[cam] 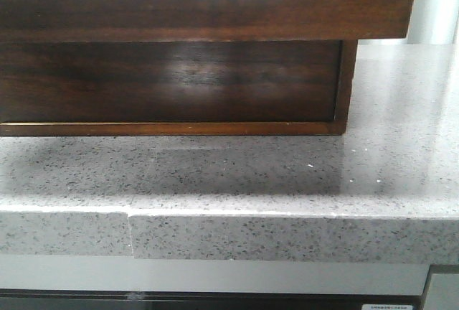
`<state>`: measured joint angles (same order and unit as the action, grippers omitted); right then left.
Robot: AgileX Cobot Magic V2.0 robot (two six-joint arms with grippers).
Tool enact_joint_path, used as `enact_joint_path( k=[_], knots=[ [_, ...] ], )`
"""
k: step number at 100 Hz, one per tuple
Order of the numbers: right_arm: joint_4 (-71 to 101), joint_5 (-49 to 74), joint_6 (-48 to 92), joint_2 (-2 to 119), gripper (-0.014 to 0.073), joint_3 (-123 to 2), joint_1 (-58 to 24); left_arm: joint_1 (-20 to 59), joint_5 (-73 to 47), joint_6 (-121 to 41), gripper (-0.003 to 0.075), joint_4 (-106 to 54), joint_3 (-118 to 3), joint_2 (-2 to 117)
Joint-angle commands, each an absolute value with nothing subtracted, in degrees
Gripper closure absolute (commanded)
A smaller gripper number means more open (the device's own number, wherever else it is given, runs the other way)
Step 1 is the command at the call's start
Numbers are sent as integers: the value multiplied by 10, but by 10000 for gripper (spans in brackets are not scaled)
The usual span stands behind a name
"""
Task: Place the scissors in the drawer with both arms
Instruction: 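Withdraw the right gripper upward from the drawer, then push the drawer closed away from the robot with the left gripper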
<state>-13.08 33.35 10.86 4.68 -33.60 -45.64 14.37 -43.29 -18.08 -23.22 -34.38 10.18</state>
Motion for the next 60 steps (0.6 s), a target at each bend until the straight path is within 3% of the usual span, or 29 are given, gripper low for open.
enact_joint_path(
  k=[1,45,60],
  knots=[
    [-143,285,107,53,638,-348,-457,148,-388,-176,740,-250,-358,110],
    [-143,285,107,53,638,-348,-457,148,-386,-176,740,-236,-337,107],
    [-143,285,107,53,638,-348,-457,148,-269,-186,740,-167,-285,80]
  ],
)
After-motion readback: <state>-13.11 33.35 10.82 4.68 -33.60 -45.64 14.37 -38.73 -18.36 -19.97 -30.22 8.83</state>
